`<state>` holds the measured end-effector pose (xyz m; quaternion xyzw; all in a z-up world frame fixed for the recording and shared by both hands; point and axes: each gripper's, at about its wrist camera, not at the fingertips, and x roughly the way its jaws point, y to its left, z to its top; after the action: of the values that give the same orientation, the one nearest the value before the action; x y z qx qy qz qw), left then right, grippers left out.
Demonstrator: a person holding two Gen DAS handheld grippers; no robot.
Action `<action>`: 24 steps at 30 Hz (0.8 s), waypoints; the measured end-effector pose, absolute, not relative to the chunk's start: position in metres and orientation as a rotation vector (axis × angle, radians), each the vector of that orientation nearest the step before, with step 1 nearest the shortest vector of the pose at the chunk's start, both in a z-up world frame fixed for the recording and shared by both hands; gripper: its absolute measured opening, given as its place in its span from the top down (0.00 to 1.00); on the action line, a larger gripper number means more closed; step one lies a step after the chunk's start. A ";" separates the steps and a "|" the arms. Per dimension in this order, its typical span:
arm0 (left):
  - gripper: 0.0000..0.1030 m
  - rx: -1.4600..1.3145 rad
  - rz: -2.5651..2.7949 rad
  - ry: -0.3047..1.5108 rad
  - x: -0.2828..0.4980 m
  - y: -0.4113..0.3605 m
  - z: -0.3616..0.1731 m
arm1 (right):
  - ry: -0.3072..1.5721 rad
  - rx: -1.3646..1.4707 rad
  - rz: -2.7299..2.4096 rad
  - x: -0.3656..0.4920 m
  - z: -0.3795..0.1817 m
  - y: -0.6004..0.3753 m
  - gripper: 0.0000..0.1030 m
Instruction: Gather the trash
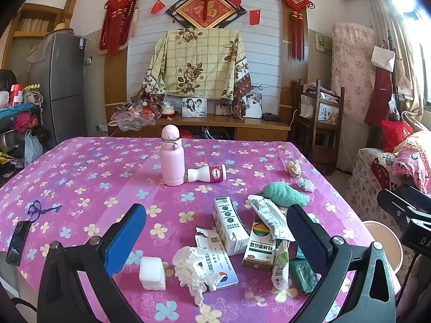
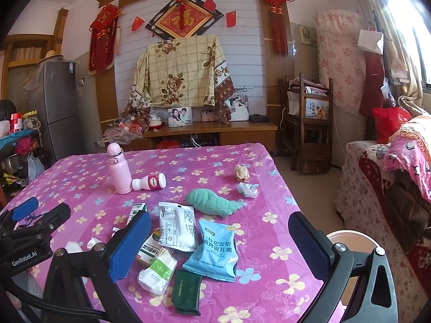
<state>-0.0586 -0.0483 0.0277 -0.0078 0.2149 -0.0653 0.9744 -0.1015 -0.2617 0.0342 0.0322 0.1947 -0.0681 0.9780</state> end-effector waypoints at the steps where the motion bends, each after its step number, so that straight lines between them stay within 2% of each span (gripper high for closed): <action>1: 0.00 -0.016 -0.132 0.436 -0.058 -0.048 0.028 | 0.392 0.064 -0.138 -0.101 0.034 -0.262 0.00; 24: 0.00 -0.018 -0.120 0.467 -0.052 -0.049 0.020 | 0.411 0.074 -0.138 -0.099 0.030 -0.265 0.00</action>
<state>-0.0515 -0.0487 0.0205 -0.0091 0.2314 -0.0593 0.9710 -0.0987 -0.2653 0.0297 0.0365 0.2040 -0.0683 0.9759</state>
